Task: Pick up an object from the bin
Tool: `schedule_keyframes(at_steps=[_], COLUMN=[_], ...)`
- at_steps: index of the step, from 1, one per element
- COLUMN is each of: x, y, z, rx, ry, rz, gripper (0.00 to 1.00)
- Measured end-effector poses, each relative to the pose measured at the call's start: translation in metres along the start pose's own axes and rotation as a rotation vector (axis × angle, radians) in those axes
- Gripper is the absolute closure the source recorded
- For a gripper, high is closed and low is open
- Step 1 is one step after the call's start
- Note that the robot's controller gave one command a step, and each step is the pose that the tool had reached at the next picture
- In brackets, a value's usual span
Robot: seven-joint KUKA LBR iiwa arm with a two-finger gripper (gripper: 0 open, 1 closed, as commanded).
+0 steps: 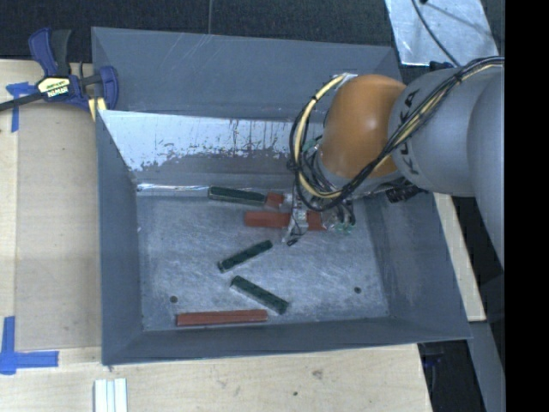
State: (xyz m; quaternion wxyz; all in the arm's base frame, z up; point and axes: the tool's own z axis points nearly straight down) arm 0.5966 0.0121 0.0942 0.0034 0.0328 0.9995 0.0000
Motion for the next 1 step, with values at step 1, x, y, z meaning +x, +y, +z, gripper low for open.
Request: schedule_keyframes(at_steps=[1], x=[-0.0018], y=[-0.0002], z=[-0.0209], rx=[0.000], ry=[0.000], rz=[-0.001], gripper=[1.00])
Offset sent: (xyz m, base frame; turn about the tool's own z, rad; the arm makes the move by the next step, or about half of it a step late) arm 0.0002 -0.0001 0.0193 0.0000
